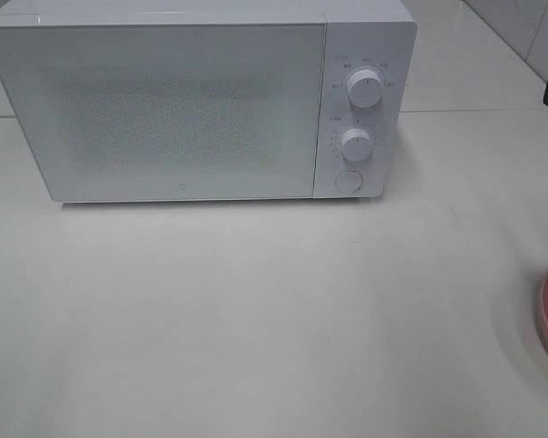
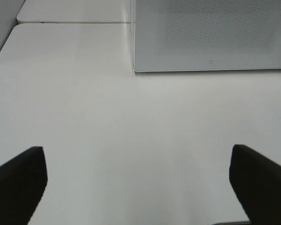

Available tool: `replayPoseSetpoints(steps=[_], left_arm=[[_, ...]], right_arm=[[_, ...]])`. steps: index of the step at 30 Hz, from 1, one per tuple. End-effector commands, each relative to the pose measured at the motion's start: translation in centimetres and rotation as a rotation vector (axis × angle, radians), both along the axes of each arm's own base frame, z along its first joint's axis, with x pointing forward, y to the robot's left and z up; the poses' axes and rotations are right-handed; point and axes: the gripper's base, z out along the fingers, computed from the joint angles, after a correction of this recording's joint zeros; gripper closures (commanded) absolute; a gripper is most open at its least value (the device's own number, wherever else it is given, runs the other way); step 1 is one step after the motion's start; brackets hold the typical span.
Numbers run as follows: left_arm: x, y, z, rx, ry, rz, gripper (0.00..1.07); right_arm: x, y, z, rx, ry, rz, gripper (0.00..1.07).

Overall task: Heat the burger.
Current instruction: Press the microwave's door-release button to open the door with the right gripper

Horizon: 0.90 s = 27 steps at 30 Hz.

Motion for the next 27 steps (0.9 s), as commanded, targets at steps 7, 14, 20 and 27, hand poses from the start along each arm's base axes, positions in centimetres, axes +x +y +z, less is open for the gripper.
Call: replayPoseSetpoints(steps=[7, 14, 20, 27], left_arm=[[-0.2, 0.0, 0.0, -0.002, -0.034, 0.0, 0.09], [-0.2, 0.0, 0.0, -0.002, -0.034, 0.0, 0.09], [-0.2, 0.0, 0.0, -0.002, -0.034, 0.0, 0.09], [-0.2, 0.0, 0.0, -0.002, -0.034, 0.0, 0.09]], right_arm=[[2.4, 0.5, -1.2, -0.025, -0.129, 0.06, 0.31], [2.0, 0.8, -2.7, -0.018, -0.238, 0.097, 0.31], [0.8, 1.1, -4.6, 0.012, -0.264, 0.101, 0.31], [-0.3, 2.1, -5.6, 0.005, -0.284, 0.107, 0.31]])
